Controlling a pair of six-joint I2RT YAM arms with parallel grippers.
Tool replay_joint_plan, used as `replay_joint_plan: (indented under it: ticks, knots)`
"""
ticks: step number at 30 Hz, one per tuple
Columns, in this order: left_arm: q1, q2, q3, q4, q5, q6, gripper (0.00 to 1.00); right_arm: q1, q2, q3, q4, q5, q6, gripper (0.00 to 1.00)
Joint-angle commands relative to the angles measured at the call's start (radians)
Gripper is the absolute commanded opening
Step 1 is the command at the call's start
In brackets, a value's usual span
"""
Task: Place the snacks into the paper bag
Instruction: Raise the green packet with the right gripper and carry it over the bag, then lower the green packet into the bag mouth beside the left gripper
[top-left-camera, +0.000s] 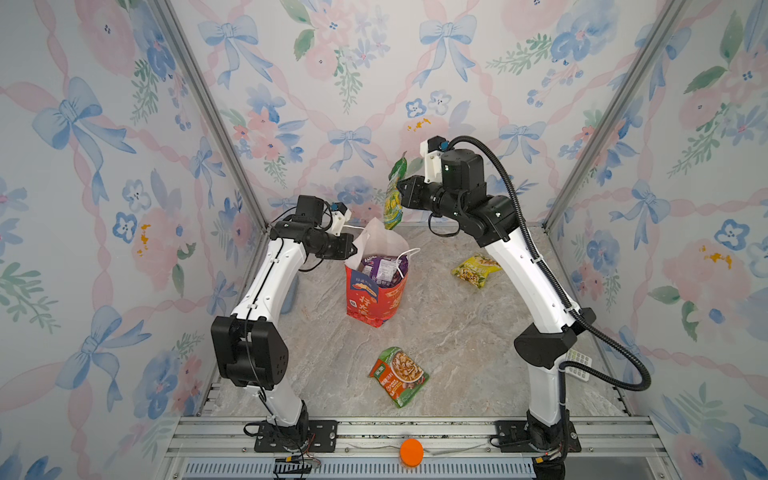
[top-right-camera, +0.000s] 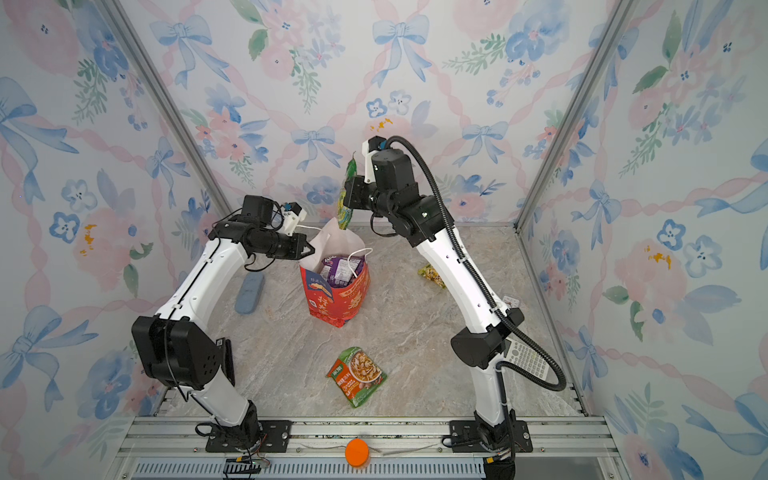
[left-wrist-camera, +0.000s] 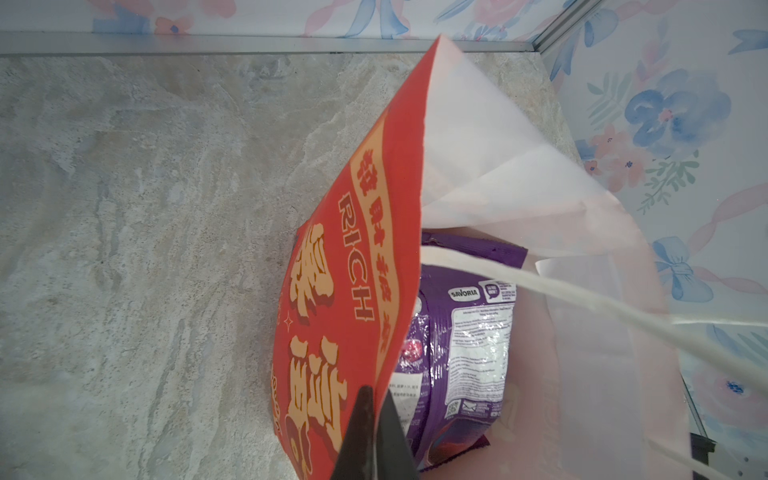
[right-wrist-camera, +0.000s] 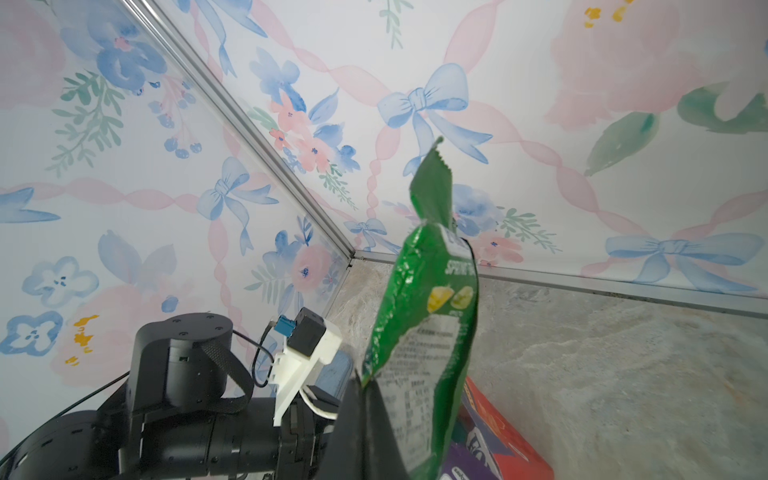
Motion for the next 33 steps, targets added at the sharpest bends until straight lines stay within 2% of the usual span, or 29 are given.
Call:
replay_joint_plan:
  ticks: [1, 15, 33]
  knots:
    - [-0.004, 0.007, -0.021, -0.033, 0.007, 0.005, 0.0, 0.03, 0.006, 0.028, 0.005, -0.022, -0.006, 0.0]
    - [0.0, 0.008, -0.022, -0.033, 0.009, 0.004, 0.0, 0.11, -0.143, -0.311, 0.119, -0.034, 0.03, 0.0]
    - [-0.001, 0.008, -0.021, -0.032, 0.012, 0.004, 0.0, 0.154, -0.277, -0.565, 0.22, 0.014, 0.076, 0.0]
